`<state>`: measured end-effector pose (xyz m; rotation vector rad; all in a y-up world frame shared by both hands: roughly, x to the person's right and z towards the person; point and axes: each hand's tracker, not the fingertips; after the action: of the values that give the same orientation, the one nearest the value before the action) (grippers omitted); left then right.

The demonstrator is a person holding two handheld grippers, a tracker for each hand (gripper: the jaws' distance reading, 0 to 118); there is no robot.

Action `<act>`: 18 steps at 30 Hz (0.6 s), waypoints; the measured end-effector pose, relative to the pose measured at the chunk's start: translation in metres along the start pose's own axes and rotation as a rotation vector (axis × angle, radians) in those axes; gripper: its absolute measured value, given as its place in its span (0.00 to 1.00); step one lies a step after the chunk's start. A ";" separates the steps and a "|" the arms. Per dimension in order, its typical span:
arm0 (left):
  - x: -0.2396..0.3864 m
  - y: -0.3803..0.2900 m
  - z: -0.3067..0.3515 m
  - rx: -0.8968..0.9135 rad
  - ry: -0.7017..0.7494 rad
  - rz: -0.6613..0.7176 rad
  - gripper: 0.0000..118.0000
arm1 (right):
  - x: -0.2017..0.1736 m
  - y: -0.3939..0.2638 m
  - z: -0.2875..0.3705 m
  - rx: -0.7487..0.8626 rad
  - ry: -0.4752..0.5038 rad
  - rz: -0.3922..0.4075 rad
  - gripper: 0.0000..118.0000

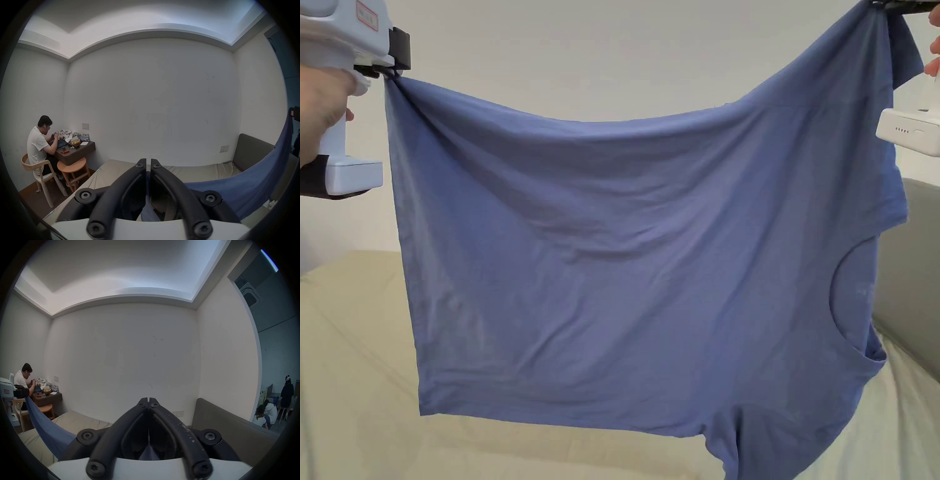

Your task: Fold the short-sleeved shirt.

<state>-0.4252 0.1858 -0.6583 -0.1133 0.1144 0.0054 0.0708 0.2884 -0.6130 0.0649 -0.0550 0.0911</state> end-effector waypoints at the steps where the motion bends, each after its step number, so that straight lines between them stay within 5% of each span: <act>1: 0.000 -0.005 -0.004 -0.007 -0.003 -0.003 0.02 | -0.002 -0.005 -0.004 -0.010 0.000 0.008 0.00; 15: -0.004 -0.146 -0.015 -0.174 -0.090 0.002 0.02 | -0.008 -0.144 0.011 -0.135 0.103 0.092 0.00; 18: -0.007 -0.188 0.003 -0.220 -0.117 0.016 0.02 | -0.005 -0.179 0.036 -0.175 0.166 0.055 0.00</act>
<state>-0.4291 -0.0007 -0.6336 -0.3314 -0.0024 0.0402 0.0805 0.1073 -0.5886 -0.1189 0.1017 0.1464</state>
